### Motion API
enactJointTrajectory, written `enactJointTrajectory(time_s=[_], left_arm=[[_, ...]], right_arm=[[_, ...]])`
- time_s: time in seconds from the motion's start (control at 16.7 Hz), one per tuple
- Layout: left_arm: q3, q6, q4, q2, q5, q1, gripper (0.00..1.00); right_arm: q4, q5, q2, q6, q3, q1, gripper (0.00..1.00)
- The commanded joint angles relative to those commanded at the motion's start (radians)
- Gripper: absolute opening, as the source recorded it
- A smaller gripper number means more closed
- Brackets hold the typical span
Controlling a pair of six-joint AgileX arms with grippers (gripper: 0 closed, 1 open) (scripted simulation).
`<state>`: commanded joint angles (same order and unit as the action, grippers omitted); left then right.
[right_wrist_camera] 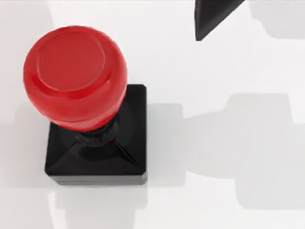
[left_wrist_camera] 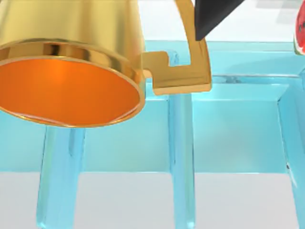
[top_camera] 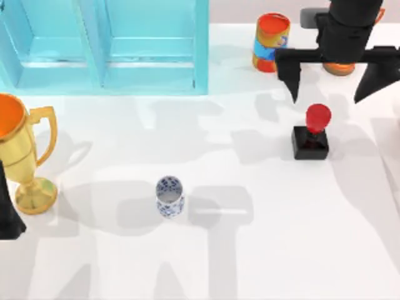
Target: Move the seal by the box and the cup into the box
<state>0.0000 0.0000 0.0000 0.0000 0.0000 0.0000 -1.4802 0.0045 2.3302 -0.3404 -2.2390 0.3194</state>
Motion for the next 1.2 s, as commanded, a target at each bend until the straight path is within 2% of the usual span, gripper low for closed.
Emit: enactJointTrajectory(time_s=[0.36, 0.78, 1.08, 1.2], left_arm=[[0.0, 0.0, 0.0, 0.0, 0.0, 0.0, 1.0], [0.0, 0.0, 0.0, 0.0, 0.0, 0.0, 1.0], [0.0, 0.0, 0.0, 0.0, 0.0, 0.0, 1.0], [0.0, 0.0, 0.0, 0.0, 0.0, 0.0, 1.0]], right_arm=[[0.019, 0.0, -0.001, 0.002, 0.019, -0.003, 1.0], [0.287, 0.0, 0.002, -0.001, 0.284, 0.001, 1.0], [0.315, 0.0, 0.004, -0.002, 0.311, 0.002, 1.0], [0.315, 0.0, 0.004, -0.002, 0.311, 0.002, 0.85]])
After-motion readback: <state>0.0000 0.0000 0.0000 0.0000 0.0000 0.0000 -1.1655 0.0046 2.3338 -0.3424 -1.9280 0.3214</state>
